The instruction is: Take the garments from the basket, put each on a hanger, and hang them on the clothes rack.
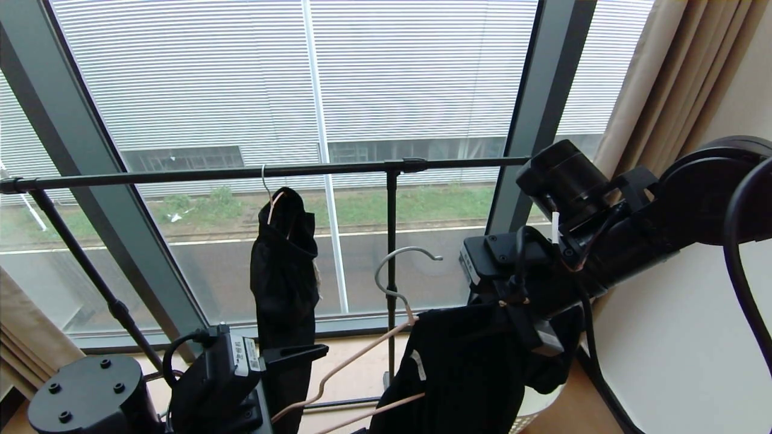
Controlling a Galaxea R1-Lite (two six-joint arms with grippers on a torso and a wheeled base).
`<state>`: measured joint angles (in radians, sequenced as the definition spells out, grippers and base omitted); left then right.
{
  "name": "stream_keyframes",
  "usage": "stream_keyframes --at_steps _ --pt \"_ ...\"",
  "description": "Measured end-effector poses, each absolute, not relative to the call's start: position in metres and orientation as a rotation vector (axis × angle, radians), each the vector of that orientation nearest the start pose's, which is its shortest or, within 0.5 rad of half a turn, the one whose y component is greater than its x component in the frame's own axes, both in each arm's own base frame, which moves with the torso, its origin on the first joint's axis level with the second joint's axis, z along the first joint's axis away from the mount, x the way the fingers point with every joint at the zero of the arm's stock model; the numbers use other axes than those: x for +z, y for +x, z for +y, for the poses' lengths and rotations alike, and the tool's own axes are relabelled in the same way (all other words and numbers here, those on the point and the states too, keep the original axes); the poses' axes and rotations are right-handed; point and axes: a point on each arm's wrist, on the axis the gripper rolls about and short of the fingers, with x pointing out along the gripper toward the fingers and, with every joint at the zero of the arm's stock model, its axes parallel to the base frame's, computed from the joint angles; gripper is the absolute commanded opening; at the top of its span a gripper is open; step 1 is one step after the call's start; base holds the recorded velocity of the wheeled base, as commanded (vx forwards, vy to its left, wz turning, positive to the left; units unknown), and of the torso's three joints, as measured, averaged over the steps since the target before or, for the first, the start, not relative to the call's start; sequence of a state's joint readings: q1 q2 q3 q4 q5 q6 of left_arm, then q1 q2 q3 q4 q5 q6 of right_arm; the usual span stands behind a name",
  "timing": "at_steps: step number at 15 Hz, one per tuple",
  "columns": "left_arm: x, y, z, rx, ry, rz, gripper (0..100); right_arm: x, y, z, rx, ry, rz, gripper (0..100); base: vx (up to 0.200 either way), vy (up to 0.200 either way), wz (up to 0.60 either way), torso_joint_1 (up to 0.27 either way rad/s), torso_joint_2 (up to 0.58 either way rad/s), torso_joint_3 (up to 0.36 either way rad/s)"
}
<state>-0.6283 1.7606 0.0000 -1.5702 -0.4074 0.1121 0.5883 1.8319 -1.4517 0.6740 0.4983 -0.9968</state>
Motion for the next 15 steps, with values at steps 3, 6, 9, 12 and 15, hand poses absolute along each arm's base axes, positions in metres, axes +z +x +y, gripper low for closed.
stream_keyframes --at_steps 3,6,9,12,15 --pt "0.096 0.162 -0.117 -0.989 0.024 0.155 100 0.211 0.261 0.18 1.418 -0.837 0.52 0 0.0 0.0 0.0 0.0 0.0 0.0" --pt "0.108 0.178 -0.113 -0.925 -0.099 0.132 100 0.214 0.271 0.167 1.364 -0.815 0.522 0 0.0 0.0 0.0 0.0 0.0 0.0" --pt "0.119 0.195 -0.106 -0.863 -0.231 0.12 100 0.221 0.279 0.158 1.31 -0.794 0.517 0 0.0 0.0 0.0 0.0 0.0 0.0" --pt "0.129 0.207 -0.105 -0.84 -0.385 0.129 100 0.23 0.286 0.151 1.227 -0.79 0.524 0 0.0 0.0 0.0 0.0 0.0 0.0" --pt "0.134 0.213 -0.104 -0.848 -0.498 0.155 100 0.235 0.293 0.141 1.165 -0.76 0.535 0 0.0 0.0 0.0 0.0 0.0 0.0"
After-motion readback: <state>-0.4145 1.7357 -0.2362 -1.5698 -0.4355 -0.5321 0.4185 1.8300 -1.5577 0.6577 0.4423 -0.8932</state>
